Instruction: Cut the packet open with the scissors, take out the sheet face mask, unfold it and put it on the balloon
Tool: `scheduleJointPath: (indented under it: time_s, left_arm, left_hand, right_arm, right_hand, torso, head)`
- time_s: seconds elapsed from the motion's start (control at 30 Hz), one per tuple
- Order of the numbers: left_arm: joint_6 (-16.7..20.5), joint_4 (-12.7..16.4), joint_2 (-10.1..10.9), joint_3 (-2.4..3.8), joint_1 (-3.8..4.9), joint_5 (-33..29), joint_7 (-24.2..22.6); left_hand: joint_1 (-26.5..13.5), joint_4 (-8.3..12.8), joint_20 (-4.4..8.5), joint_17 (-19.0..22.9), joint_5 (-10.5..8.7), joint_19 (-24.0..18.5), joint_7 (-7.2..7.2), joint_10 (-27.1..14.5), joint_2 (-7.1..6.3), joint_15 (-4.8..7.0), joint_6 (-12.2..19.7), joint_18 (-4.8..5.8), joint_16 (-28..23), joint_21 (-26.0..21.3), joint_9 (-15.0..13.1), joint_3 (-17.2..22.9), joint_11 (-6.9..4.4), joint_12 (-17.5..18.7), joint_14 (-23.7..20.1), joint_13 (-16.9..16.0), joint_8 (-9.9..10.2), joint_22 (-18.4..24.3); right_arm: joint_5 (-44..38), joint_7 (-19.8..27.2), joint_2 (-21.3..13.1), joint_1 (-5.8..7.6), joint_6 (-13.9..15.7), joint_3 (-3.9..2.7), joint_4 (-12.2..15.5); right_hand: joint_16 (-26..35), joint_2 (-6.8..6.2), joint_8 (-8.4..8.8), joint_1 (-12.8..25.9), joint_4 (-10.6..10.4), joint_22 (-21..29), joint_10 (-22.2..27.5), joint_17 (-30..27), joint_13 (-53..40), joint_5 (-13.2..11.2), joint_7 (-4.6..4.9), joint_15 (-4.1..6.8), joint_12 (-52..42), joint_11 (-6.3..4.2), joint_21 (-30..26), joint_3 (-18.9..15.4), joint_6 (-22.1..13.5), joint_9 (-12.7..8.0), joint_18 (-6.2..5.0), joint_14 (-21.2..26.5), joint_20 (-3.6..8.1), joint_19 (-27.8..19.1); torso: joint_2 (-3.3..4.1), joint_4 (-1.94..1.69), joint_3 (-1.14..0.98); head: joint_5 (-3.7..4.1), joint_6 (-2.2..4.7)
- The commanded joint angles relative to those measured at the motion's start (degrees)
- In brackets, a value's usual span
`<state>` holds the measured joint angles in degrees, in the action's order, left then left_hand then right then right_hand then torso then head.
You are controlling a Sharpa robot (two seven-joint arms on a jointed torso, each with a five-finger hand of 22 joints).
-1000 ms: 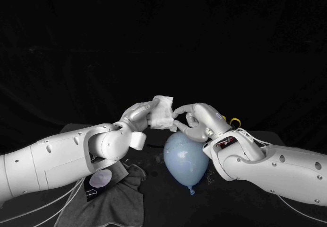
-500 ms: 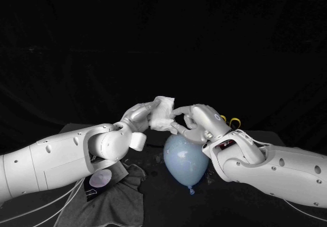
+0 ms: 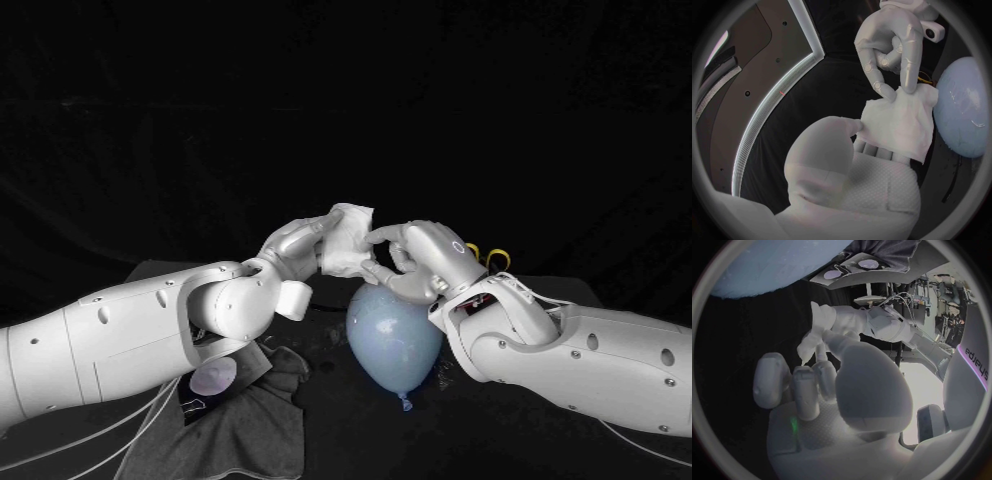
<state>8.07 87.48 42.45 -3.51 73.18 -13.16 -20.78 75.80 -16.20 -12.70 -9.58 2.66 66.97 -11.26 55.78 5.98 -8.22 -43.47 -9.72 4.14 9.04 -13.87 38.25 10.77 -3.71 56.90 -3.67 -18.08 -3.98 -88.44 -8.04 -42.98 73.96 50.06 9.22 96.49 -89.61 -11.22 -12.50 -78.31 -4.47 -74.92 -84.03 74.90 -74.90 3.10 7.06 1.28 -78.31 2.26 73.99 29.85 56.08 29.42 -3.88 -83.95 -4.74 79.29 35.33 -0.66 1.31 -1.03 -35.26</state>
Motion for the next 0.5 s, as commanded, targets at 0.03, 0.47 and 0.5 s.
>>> scheduleJointPath:
  time_s: [0.03, 0.47, 0.5]
  left_arm:
    - [-1.5, 0.3, -0.1, 0.1, 0.1, -0.7, -0.5]
    - [-1.9, 0.5, 0.0, 0.1, 0.1, -1.9, -0.5]
    - [-2.0, 0.5, 0.0, 0.1, 0.1, -1.9, -0.5]
  left_hand:
    - [0.2, 0.1, 0.02, 0.1, 0.13, 0.5, -2.23, -0.5, 0.54, 0.16, 0.6, -0.95, 0.0, 0.3, -0.1, -0.4, 0.06, 0.1, -0.4, 0.0, -0.4, 0.0]
    - [0.4, 0.2, 0.12, 0.0, 0.13, 1.0, -2.36, -0.7, 0.63, 0.2, 0.7, -0.94, 0.0, 0.4, -0.1, -0.4, 0.12, 0.2, -0.3, 0.1, -0.5, 0.1]
    - [0.4, 0.2, 0.12, 0.0, 0.13, 1.0, -2.36, -0.7, 0.63, 0.2, 0.7, -0.94, 0.0, 0.4, -0.1, -0.4, 0.12, 0.2, -0.3, 0.1, -0.5, 0.1]
  right_arm:
    - [-1.3, -1.2, 0.1, -0.04, -2.1, -0.02, -0.1]
    - [-1.4, -2.1, 0.0, -0.06, -2.4, -0.02, -0.4]
    - [-1.4, -2.2, 0.0, -0.06, -2.2, -0.02, -0.4]
  right_hand:
    - [-0.4, 0.01, 0.21, 0.7, 0.1, -2.8, -0.3, 15.1, -8.8, -0.2, 0.39, -0.28, 0.1, 0.48, 0.0, -0.3, 0.3, -0.1, -0.24, -6.0, -0.36, 0.1]
    - [-0.4, 1.48, -0.16, 0.6, 0.1, -3.2, -0.5, 15.1, -9.0, -0.2, -0.18, 0.04, -0.4, 0.02, 0.3, 0.3, 1.8, -0.2, -0.18, -6.0, -0.23, 0.4]
    - [-0.4, 1.89, -0.24, 0.5, 0.1, -3.3, -0.6, 15.1, -9.0, -0.2, -0.27, 0.11, -0.5, -0.06, 0.4, 0.5, 2.0, -0.2, -0.16, -6.0, -0.18, 0.5]
  torso:
    - [-0.04, 0.02, -0.01]
    - [0.01, 0.04, -0.04]
    - [0.0, 0.01, -0.03]
  head:
    - [-0.02, 0.0]
    - [0.0, -0.06]
    - [0.01, -0.07]
